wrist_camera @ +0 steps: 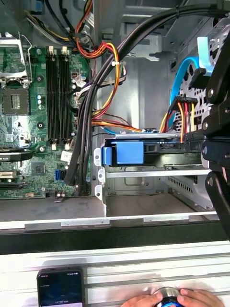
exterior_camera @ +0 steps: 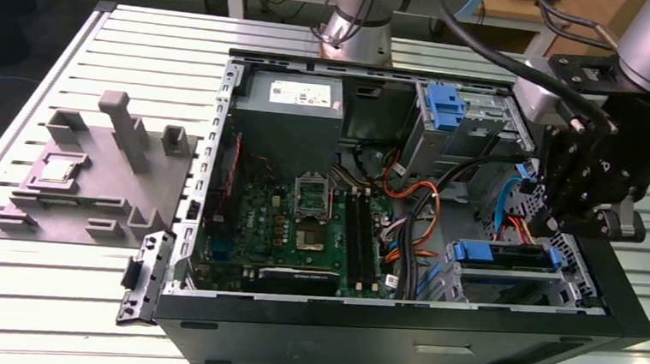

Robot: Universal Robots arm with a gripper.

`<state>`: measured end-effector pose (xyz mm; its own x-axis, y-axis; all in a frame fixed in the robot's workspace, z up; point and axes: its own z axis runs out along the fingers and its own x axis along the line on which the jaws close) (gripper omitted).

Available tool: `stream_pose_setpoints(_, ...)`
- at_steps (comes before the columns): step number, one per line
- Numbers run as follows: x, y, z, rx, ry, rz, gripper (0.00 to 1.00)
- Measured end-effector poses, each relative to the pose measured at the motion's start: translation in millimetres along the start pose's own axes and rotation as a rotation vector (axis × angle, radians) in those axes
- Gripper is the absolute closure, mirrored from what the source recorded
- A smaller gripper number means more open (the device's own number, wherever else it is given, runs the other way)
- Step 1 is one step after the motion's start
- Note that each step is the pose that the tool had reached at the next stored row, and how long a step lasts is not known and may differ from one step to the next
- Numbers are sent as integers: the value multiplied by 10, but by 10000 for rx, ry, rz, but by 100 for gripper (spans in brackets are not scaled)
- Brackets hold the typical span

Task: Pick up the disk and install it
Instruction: 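Insert the second disk wire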

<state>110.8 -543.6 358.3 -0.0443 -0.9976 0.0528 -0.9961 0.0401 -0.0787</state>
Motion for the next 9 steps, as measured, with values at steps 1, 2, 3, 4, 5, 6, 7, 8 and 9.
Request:
stream_pose_setpoints(1, 0, -1, -12, -3, -12, 8, 90)
stream_pose_setpoints(2, 1, -2, -24, -6, -23, 14, 90)
stream_pose_setpoints(3, 1, -3, -38, -9, -34, 21, 90)
stream_pose_setpoints(4, 2, -4, -54, -12, -45, 26, 90)
stream_pose_setpoints(5, 2, -6, -71, -16, -54, 32, 90)
stream_pose_setpoints(6, 2, -7, -88, -20, -61, 35, 90)
stream_pose_setpoints(7, 1, -8, -100, -26, -66, 40, 90)
stream_pose_setpoints(8, -4, -8, -102, -38, -69, 42, 90)
stream_pose_setpoints(9, -13, -8, -103, -55, -67, 43, 90)
